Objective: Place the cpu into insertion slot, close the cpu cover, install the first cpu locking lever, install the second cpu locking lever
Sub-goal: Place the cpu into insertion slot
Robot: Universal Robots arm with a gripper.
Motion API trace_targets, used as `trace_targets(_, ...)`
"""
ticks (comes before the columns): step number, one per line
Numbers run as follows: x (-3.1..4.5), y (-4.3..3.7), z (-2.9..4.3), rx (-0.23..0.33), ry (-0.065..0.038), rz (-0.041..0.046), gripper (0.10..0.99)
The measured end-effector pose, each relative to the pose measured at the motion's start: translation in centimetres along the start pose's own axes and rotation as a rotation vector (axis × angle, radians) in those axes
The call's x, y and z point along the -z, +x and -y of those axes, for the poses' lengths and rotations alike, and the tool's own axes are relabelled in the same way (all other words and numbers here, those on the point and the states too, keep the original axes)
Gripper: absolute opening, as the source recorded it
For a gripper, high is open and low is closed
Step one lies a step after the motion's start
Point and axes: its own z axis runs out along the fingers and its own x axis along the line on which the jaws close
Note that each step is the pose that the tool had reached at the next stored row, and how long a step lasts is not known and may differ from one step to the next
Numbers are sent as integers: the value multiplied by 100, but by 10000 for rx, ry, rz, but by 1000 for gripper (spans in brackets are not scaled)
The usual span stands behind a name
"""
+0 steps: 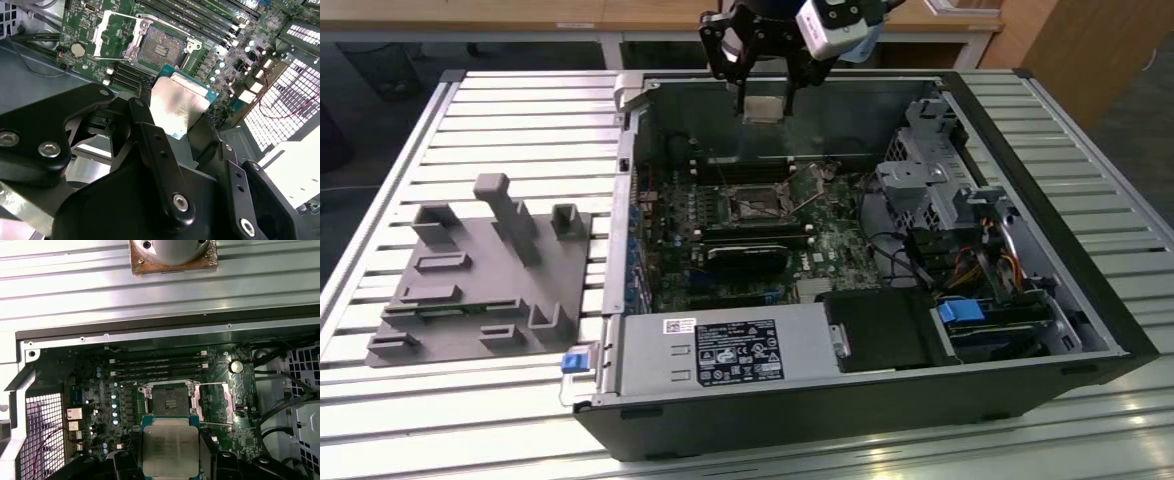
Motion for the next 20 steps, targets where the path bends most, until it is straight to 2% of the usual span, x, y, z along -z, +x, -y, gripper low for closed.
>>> trace_targets(20, -5, 0, 0, -597, -13, 53, 541)
